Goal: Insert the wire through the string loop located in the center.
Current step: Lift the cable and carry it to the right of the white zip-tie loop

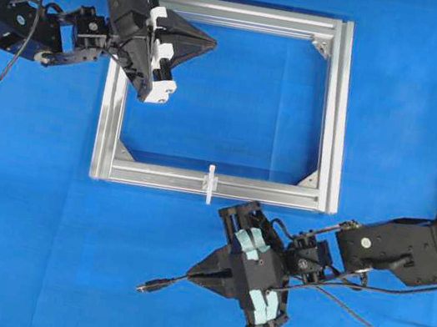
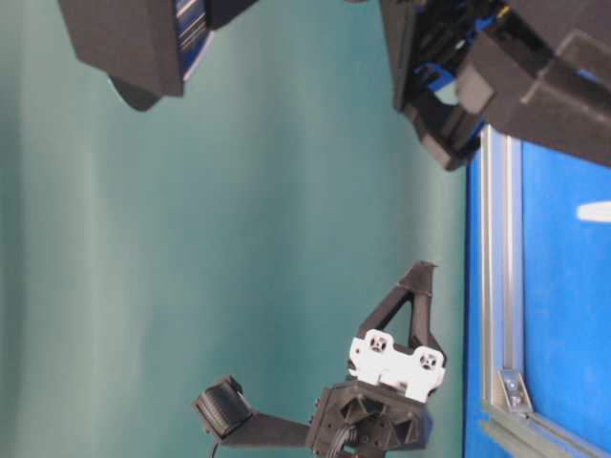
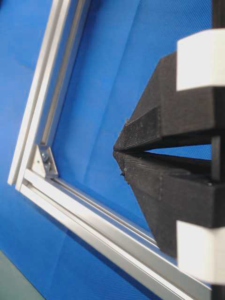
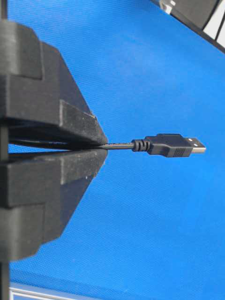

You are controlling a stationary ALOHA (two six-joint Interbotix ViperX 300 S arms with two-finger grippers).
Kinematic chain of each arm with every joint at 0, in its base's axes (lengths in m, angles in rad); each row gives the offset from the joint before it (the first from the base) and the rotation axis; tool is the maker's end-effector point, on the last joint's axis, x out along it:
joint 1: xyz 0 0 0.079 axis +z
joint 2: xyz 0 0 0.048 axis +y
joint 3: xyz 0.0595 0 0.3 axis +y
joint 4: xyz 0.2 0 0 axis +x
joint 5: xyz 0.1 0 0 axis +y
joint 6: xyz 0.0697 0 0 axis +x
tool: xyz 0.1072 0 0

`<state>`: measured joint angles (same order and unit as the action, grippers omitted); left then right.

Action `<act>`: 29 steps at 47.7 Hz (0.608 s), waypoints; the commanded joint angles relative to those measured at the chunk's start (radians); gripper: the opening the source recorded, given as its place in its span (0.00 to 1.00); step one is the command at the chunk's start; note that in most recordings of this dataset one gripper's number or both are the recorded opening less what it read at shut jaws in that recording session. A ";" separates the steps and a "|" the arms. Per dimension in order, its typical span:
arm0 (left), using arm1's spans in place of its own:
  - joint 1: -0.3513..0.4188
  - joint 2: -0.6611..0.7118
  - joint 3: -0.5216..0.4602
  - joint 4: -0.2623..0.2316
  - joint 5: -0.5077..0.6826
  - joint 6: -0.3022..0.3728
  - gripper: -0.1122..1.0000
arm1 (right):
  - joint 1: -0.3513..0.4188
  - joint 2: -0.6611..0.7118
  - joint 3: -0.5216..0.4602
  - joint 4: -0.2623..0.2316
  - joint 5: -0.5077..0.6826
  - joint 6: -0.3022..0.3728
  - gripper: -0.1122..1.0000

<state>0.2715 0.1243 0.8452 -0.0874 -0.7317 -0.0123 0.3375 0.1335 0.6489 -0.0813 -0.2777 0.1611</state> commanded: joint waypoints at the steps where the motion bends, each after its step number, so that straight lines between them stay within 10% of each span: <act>1: -0.002 -0.031 -0.008 0.002 -0.005 0.000 0.10 | 0.000 -0.029 -0.009 0.003 -0.005 0.000 0.08; 29: -0.002 -0.031 -0.008 0.002 -0.005 0.000 0.10 | 0.002 -0.199 0.213 0.054 -0.002 0.002 0.08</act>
<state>0.2715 0.1243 0.8452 -0.0890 -0.7317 -0.0123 0.3375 -0.0107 0.8330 -0.0383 -0.2715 0.1611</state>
